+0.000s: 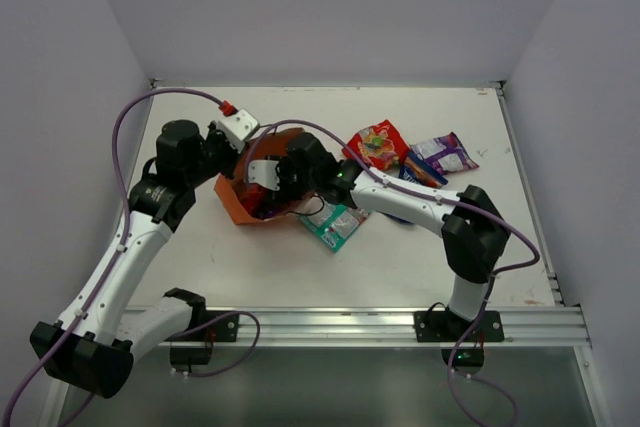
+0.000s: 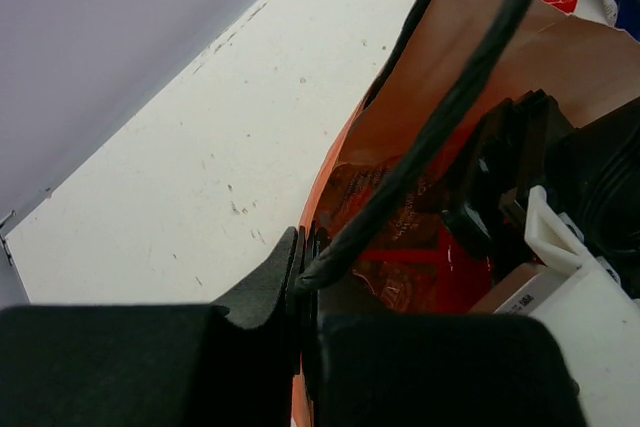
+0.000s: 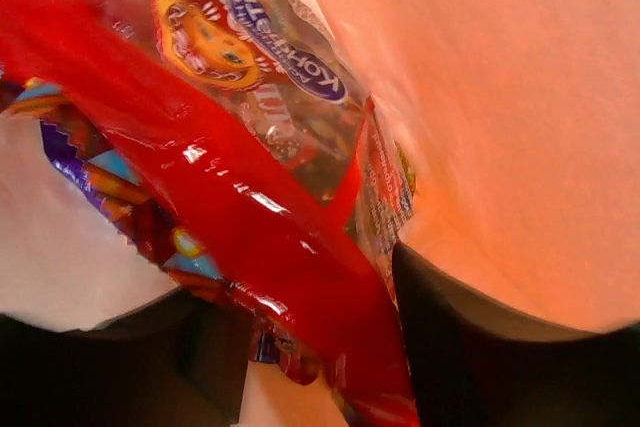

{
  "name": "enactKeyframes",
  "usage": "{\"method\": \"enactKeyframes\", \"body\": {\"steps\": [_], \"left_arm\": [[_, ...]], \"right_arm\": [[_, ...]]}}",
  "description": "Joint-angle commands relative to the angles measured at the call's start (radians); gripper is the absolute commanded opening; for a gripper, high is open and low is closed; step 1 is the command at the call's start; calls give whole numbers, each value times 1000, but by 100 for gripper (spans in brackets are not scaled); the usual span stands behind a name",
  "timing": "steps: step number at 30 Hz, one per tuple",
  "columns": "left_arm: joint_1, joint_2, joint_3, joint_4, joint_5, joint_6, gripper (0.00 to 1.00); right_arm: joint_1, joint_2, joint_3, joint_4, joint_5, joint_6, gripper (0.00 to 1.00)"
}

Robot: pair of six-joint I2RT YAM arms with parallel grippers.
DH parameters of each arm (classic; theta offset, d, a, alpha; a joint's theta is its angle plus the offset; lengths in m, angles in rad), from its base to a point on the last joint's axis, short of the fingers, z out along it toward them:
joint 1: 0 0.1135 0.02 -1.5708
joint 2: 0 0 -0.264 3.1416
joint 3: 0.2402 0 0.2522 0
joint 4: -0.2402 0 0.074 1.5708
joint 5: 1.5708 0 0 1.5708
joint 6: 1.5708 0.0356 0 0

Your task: Take the snacks out of the paper bag

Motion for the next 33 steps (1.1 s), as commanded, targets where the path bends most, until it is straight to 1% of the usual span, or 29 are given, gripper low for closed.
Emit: {"method": "enactKeyframes", "body": {"steps": [1,2,3,4,5,8,13,19,24,28,30,33], "left_arm": [[-5,-32,6,97,4,5,0],[-5,-32,3,97,-10,4,0],[-5,-32,1,97,-22,2,0],[-5,-30,3,95,-48,-3,0],[-5,-29,5,95,-61,-10,0],[-5,-27,11,94,-92,-21,0],[-5,-33,15,91,-128,-32,0],[-5,-36,11,80,-159,-46,0],[-5,-32,14,71,-231,-62,0],[-5,-3,32,54,-347,-85,0],[-5,8,34,51,-383,-95,0],[-5,27,37,37,-423,-111,0]], "right_arm": [[-3,-18,64,22,-19,-7,45],[-3,-31,66,23,-25,-3,20],[-3,-48,66,25,-30,5,10],[-1,-82,67,22,-38,6,3],[0,-100,70,19,-47,9,0],[3,-182,76,5,-73,17,0],[3,-318,52,45,-102,51,0],[5,-444,105,49,-144,118,0],[-11,-513,156,57,-73,169,0],[-53,-582,233,55,-58,226,0],[-83,-587,292,52,11,238,0],[-176,-564,354,48,112,276,0]]}}
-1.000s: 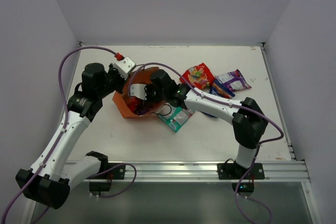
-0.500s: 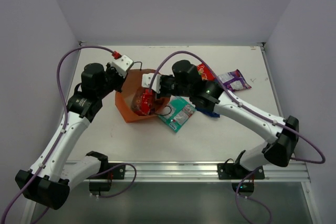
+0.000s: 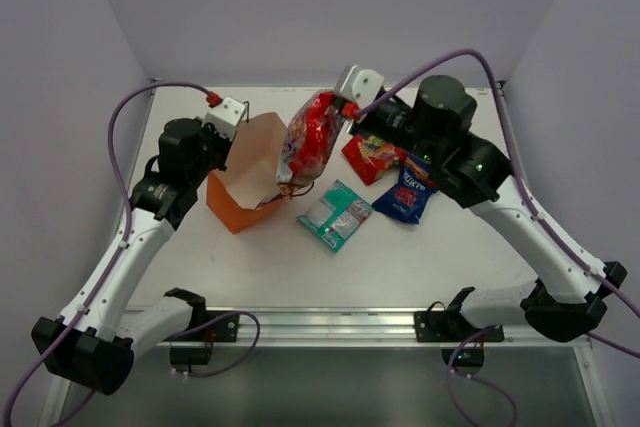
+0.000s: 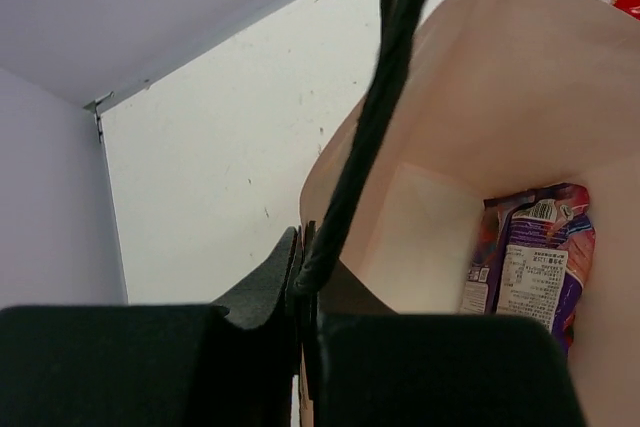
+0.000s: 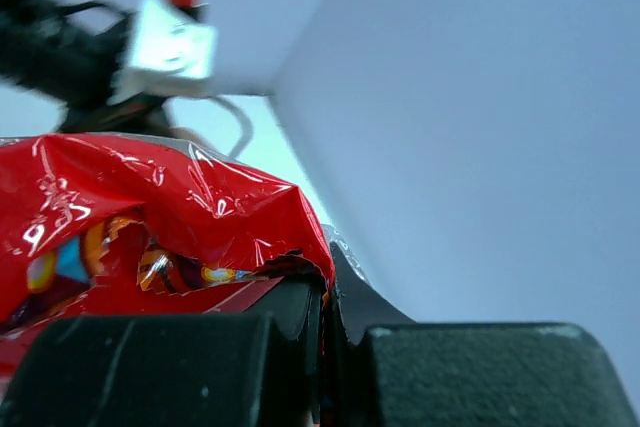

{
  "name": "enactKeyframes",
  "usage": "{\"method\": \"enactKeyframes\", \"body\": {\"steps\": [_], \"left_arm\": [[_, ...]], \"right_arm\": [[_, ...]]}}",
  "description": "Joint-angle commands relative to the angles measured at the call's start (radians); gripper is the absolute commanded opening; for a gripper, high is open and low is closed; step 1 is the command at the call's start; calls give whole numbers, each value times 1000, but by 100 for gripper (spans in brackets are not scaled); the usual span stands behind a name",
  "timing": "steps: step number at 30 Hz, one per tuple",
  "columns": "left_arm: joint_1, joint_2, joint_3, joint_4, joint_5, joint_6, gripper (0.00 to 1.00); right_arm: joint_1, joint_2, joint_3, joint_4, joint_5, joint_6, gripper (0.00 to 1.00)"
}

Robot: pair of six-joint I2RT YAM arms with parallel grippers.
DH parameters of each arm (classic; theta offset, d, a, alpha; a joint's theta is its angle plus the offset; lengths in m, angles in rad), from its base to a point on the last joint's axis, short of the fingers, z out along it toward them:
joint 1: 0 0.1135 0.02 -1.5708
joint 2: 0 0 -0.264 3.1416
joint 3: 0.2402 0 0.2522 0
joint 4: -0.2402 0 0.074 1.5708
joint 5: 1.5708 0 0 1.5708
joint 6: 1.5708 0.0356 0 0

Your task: Take the snacks out of the paper bag

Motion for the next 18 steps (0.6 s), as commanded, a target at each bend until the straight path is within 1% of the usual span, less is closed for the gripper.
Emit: {"method": "enactKeyframes", "body": {"steps": [1,3,4,6,7,8,10,12,13,15,16,18], "left_arm": [[-3,21,41,13,-111,-34,0],[-3,29,42,5,-123,-45,0],[-3,35,42,3,-132,-46,0],[-3,36,42,0,-134,-49,0],[-3,35,42,2,-125,-49,0],[-3,35,42,3,-120,-49,0],[-3,27,42,8,-103,-49,0],[-3,22,44,14,-93,-52,0],[-3,21,46,14,-85,-52,0],[-3,21,46,12,-82,-54,0],[-3,22,47,11,-79,-54,0],[-3,22,44,11,-76,-51,0]], "right_arm": [[-137,-44,138,184,152,66,0],[-192,-11,150,182,211,84,0],[-247,3,152,182,227,86,0],[-310,52,159,185,235,121,0],[-373,71,162,185,232,133,0],[-401,95,165,190,239,155,0],[-476,181,187,210,256,161,0],[-518,261,240,225,278,175,0],[-553,348,259,236,307,173,0],[-582,441,338,254,337,182,0],[-608,535,368,262,353,195,0],[-633,653,423,317,379,213,0]]}}
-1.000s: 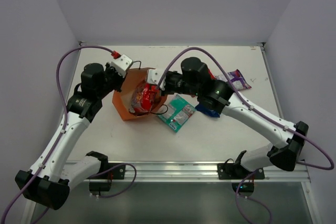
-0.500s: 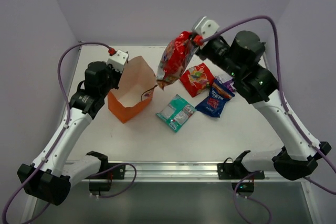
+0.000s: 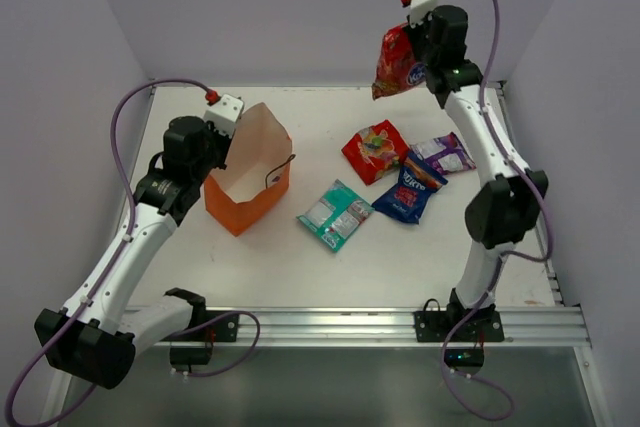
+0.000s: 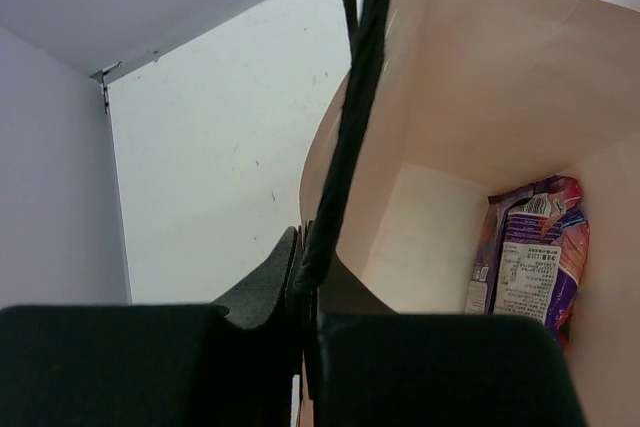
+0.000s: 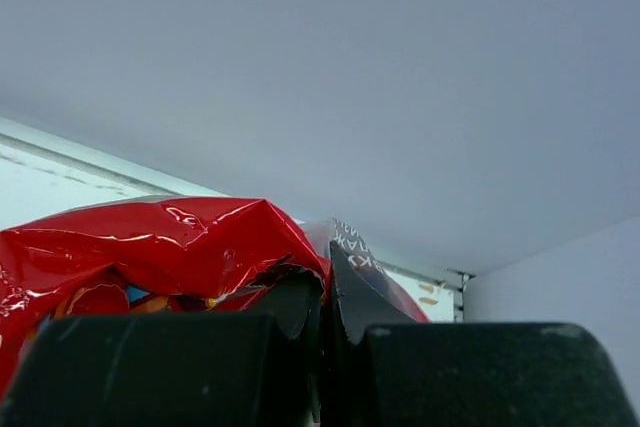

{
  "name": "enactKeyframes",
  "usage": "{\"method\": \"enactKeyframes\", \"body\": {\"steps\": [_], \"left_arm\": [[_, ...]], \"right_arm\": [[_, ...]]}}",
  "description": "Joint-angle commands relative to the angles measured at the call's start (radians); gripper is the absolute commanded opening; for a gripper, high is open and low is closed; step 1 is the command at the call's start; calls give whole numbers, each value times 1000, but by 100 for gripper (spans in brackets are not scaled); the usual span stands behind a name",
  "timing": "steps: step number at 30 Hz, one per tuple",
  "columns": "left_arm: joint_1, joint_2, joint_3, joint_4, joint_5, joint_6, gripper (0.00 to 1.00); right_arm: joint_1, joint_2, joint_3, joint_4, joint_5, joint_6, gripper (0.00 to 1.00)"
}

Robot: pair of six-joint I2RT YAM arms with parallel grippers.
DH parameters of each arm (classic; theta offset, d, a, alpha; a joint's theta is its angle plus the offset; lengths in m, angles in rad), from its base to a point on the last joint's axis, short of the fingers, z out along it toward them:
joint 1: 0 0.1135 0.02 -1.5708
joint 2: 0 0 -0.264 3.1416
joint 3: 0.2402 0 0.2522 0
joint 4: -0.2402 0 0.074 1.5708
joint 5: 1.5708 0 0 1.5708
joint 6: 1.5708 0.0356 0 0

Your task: Take the snacks out of the paper bag

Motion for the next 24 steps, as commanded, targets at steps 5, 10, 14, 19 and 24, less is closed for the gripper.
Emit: {"method": "enactKeyframes", "body": {"steps": [5,10,14,19,24], "left_arm": [[-3,-15,36,16,17,-11,0],[-3,-28,30,23,31,-9,0],[-3,-31,36,20,52,-5,0],[-3,-42,33,22,52,20,0],[-3,-74,-8,61,95,83,0]], "right_arm": [[-69,288,165,282,185,74,2],[-70,232,-66,302,192,117,18],[-72,50,-324,284,173,192,67],[-52,-203,-347,51,14,295,89],[163,-440,-474,29,-161,225,91]]}}
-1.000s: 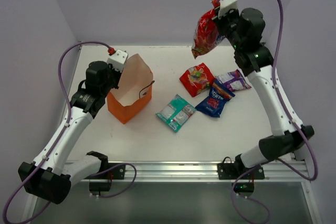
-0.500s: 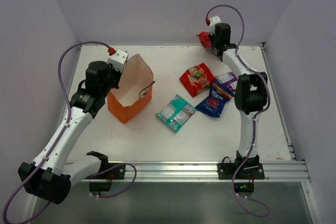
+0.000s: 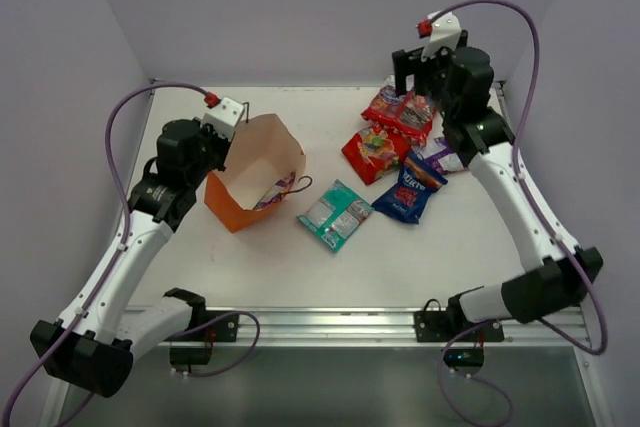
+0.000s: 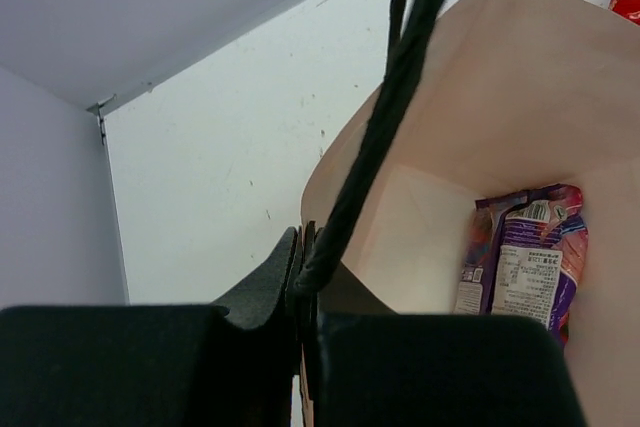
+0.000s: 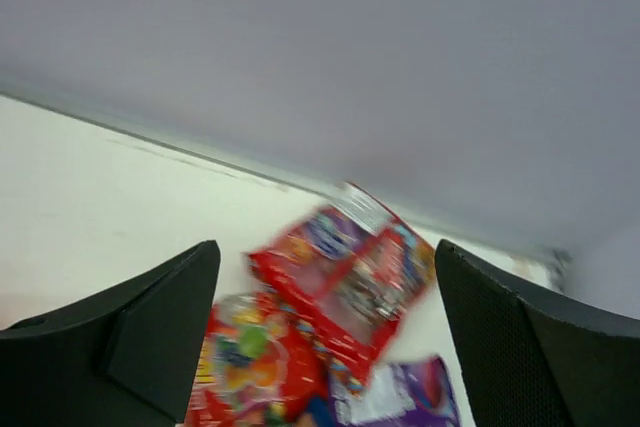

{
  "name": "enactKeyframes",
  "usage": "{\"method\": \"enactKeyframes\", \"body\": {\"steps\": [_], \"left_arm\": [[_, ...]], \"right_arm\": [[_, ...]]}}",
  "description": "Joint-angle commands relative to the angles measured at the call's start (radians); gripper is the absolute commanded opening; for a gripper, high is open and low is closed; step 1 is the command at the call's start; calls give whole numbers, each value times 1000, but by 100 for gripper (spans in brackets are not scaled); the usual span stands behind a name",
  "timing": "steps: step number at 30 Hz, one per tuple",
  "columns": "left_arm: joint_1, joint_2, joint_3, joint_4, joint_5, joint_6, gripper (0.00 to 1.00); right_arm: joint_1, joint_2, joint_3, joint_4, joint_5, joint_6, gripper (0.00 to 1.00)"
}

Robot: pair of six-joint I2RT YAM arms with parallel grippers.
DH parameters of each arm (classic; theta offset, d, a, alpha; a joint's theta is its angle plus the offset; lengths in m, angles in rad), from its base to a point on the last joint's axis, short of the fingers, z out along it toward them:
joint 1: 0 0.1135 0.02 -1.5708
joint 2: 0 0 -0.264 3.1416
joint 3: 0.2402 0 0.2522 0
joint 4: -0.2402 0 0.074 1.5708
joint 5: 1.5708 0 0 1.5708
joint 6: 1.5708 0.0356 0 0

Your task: Take the snacks out of the paper bag

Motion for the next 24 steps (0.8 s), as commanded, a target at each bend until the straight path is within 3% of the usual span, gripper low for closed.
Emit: {"method": "enactKeyframes", "body": {"steps": [1,9,20,24], "left_arm": [[-3,-43,-22,69,48,89,0],[-3,-57,4,116,143,167,0],[-5,-129,-108,139,272,195,0],[-5,-183,-166,133,336,199,0]], "right_arm": [[213,-167,-71,-34,-167,-63,91],[628,-184,-152,1,-381,-206,90],[842,20,-318,148,-280,-232,86],[877,75,-312,95,-344,-199,84]]}}
